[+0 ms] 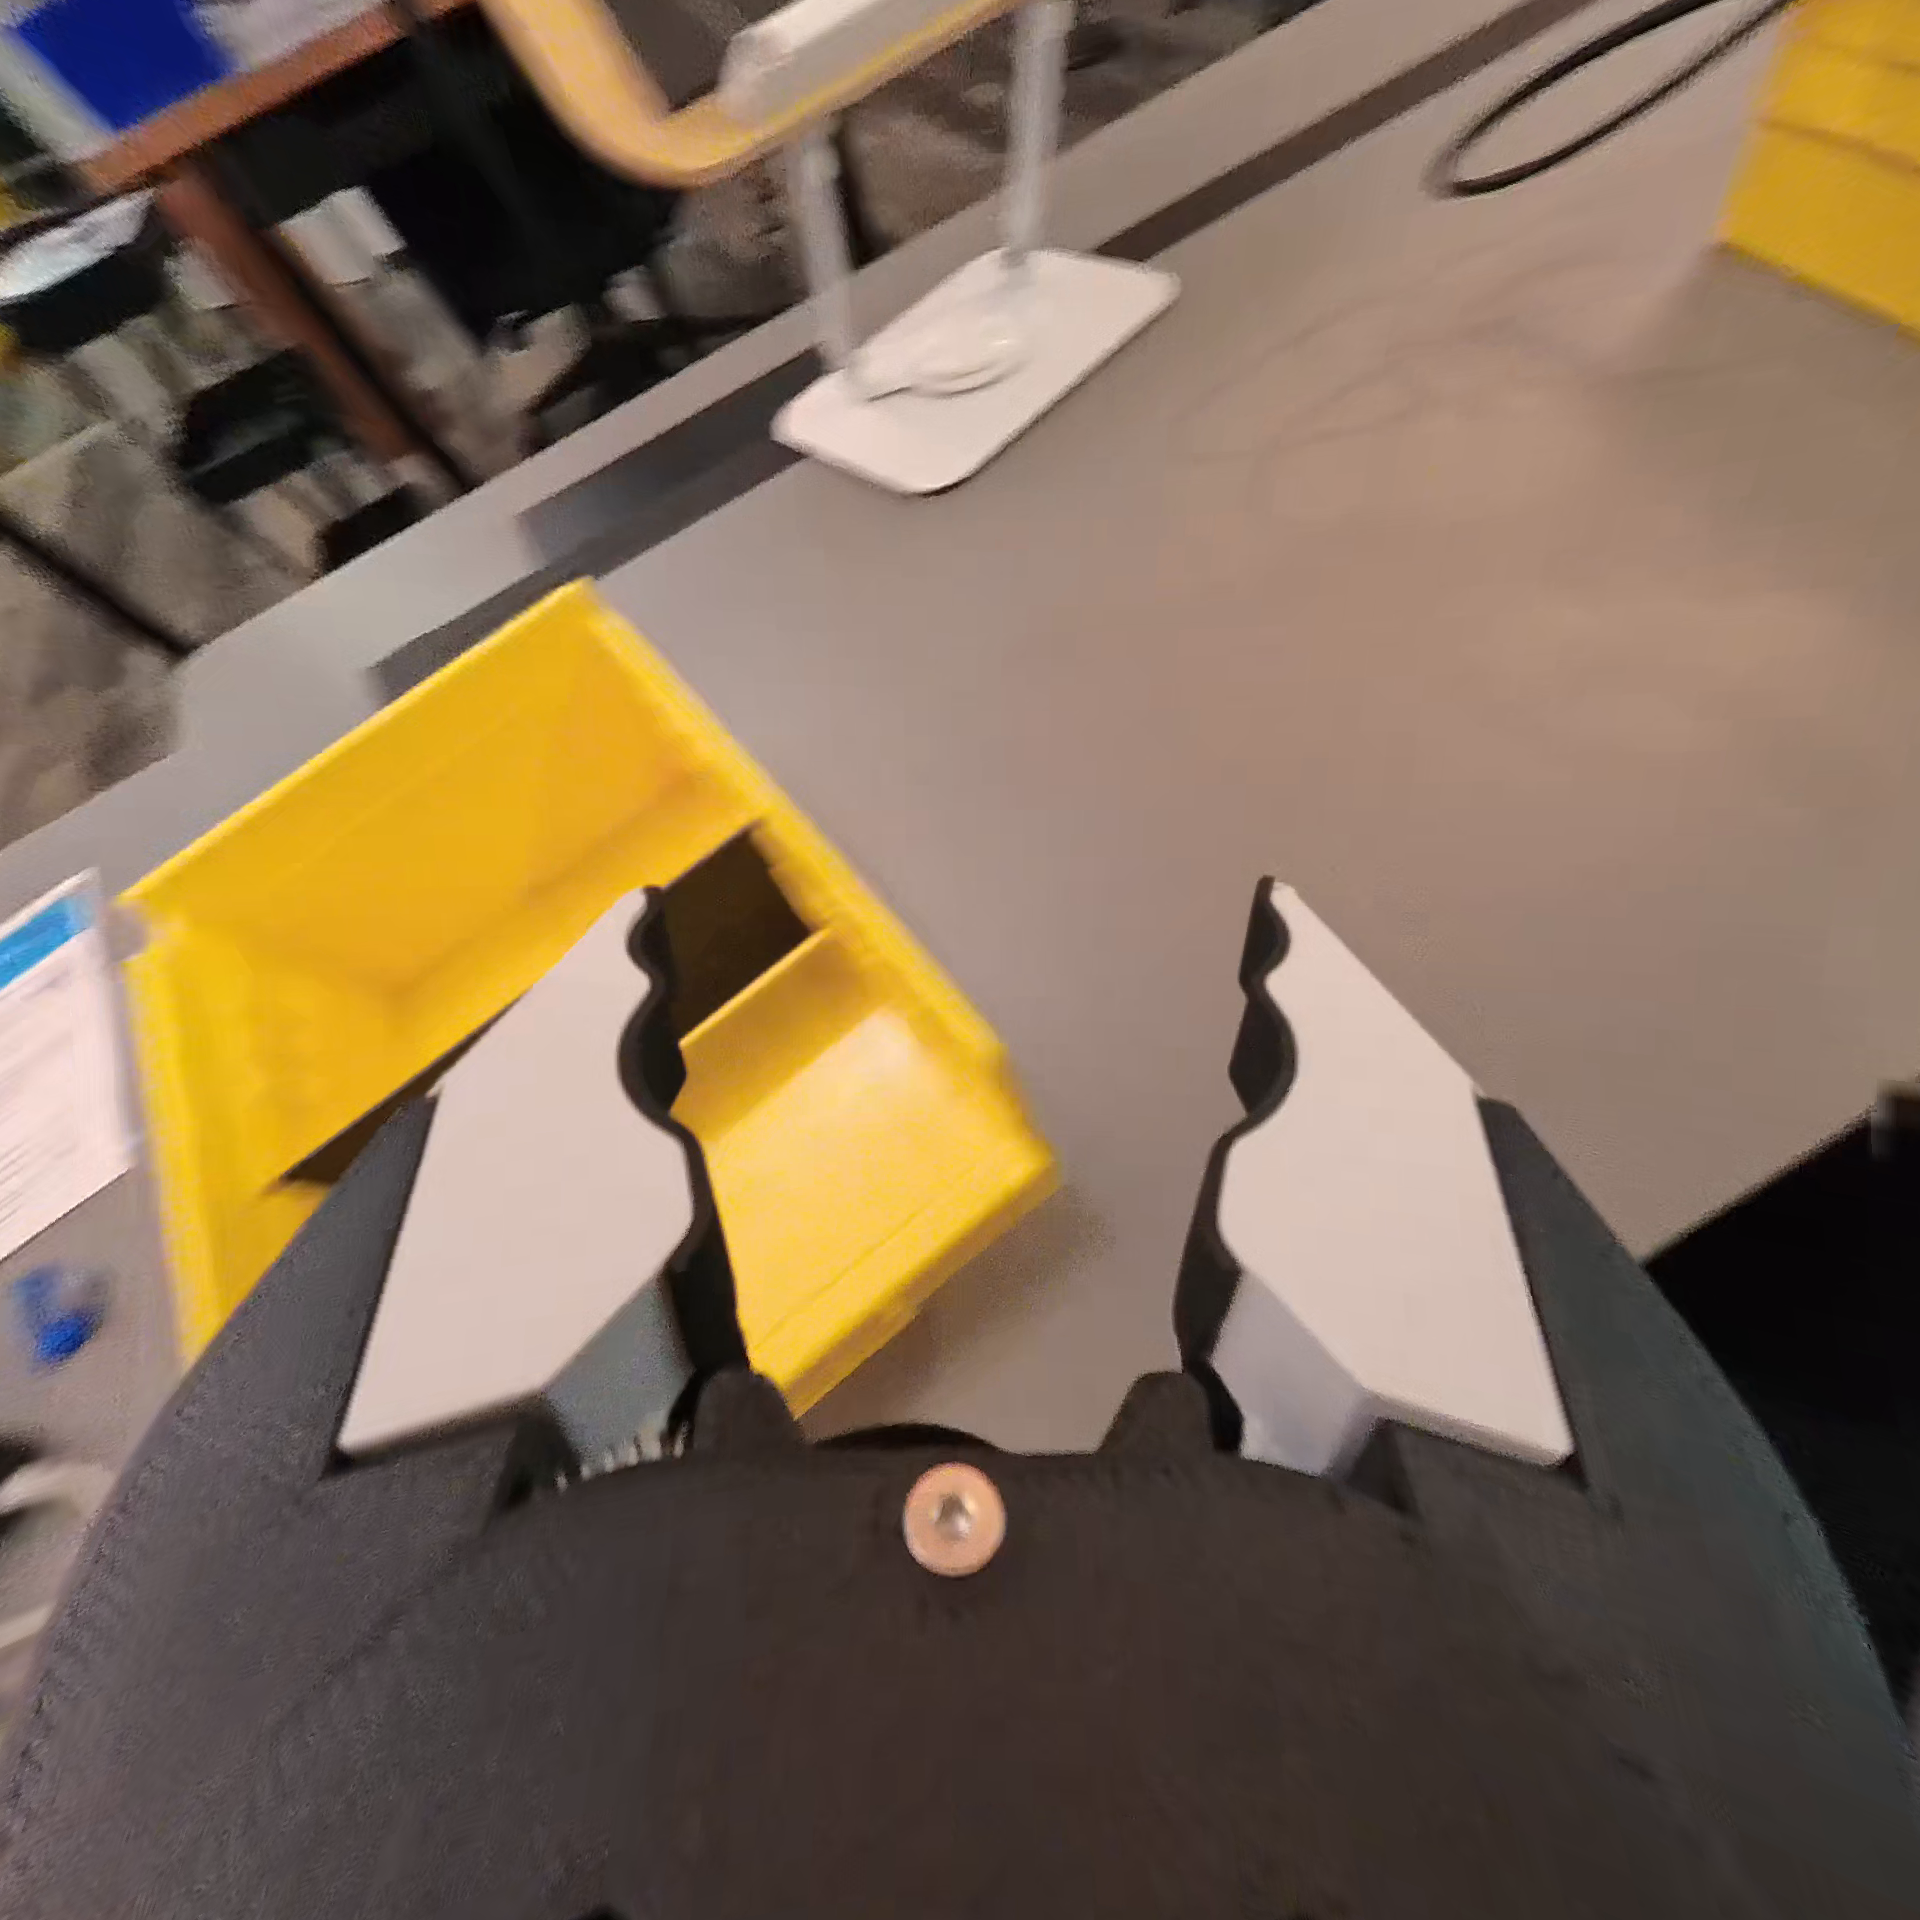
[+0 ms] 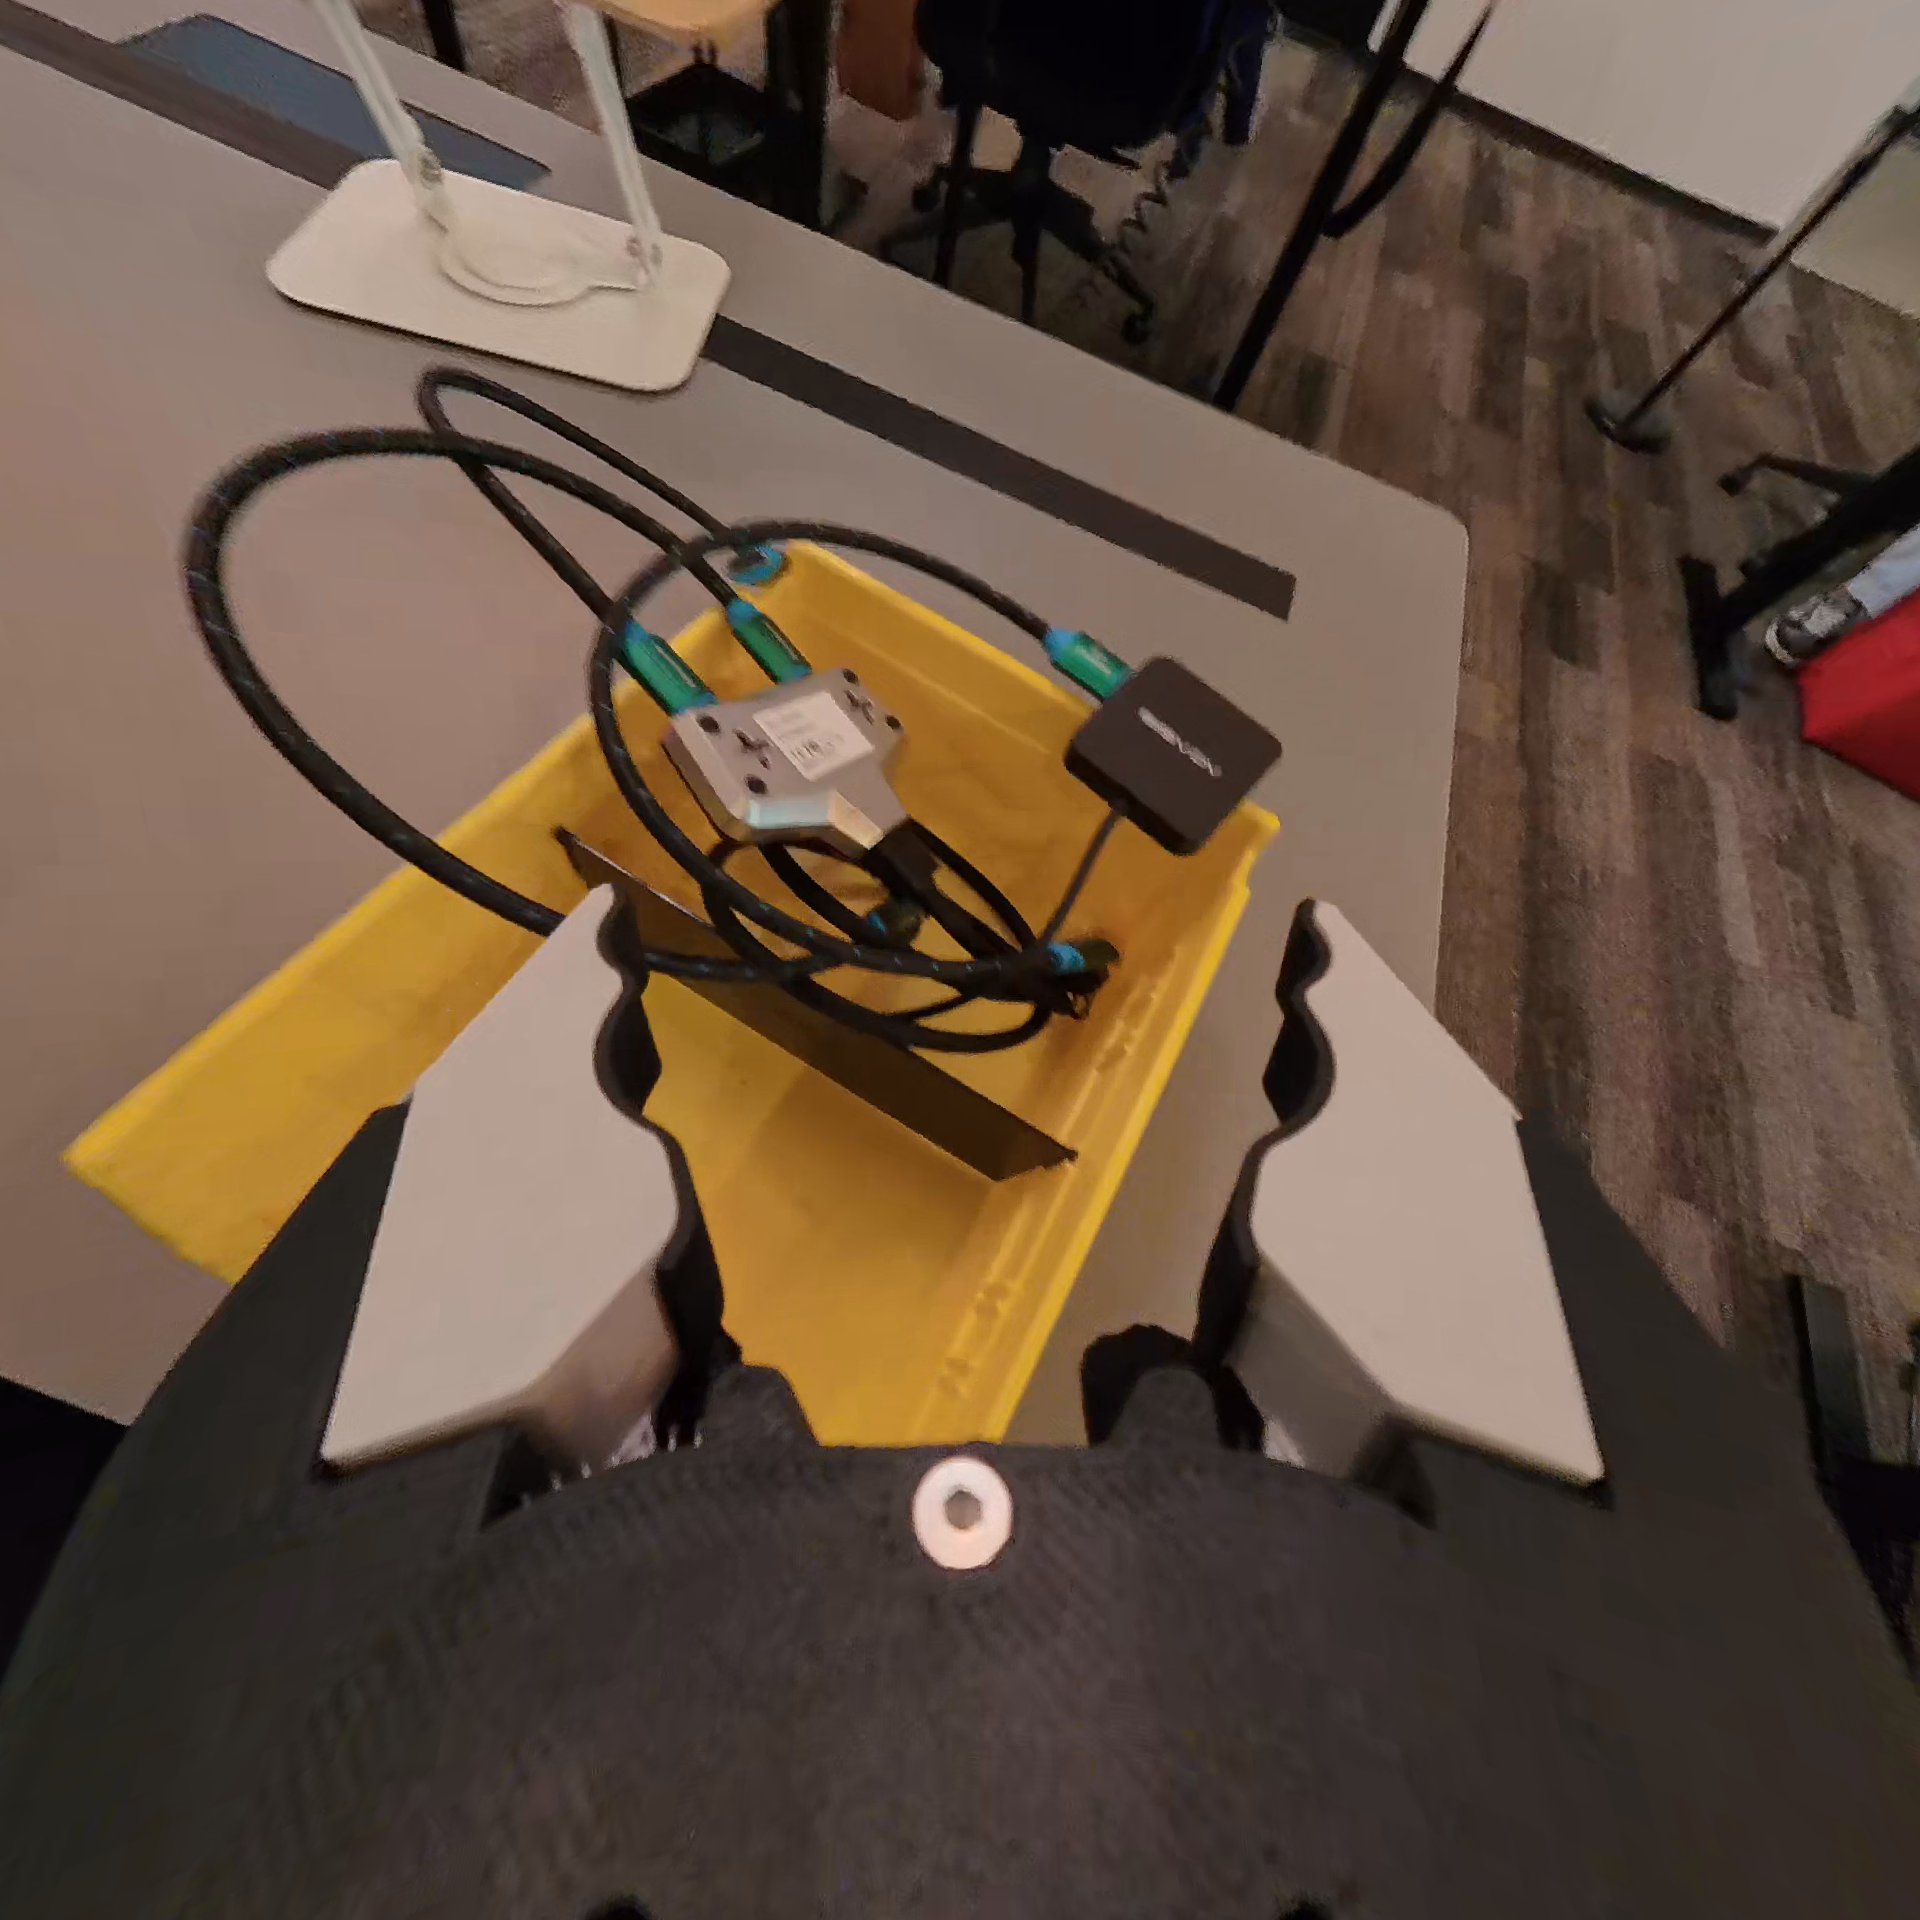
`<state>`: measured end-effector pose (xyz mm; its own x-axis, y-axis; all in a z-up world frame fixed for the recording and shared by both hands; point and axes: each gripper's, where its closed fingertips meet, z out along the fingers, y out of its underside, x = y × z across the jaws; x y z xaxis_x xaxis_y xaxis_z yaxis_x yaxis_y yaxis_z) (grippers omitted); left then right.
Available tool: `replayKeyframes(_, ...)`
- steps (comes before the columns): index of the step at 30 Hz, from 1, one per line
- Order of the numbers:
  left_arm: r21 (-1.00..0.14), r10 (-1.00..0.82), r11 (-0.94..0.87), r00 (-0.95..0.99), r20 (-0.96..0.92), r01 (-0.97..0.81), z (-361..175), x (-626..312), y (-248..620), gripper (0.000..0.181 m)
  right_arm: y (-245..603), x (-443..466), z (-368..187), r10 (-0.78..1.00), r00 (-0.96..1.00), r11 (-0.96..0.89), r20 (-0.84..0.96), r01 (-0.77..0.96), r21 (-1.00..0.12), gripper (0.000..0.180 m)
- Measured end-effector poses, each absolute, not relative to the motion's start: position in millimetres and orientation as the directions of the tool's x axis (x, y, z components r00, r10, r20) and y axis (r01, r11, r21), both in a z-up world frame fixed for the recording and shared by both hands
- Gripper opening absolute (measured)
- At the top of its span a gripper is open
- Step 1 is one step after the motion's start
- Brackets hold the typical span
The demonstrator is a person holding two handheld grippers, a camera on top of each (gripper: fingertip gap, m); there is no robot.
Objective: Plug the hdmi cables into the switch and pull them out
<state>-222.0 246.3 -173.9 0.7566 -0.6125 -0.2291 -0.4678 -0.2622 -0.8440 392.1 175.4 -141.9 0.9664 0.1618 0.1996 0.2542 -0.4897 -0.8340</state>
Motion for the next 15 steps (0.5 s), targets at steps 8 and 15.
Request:
replayKeyframes(8, -0.864, -0.239, -0.427, 0.955, -0.177, -0.267, -178.9, -393.7, 269.7, 0.117, 167.2, 439.1, -193.5, 0.065, 0.987, -0.540, 0.150, 0.161, -0.826, 0.125)
replayKeyframes(15, -0.784, -0.163, -0.611, 0.987, -0.007, -0.106, -252.2, -448.2, 273.4, 0.115, 178.6, 440.1, -246.7, 0.099, 0.992, -0.628, 0.080, 0.125, -0.768, 0.119)
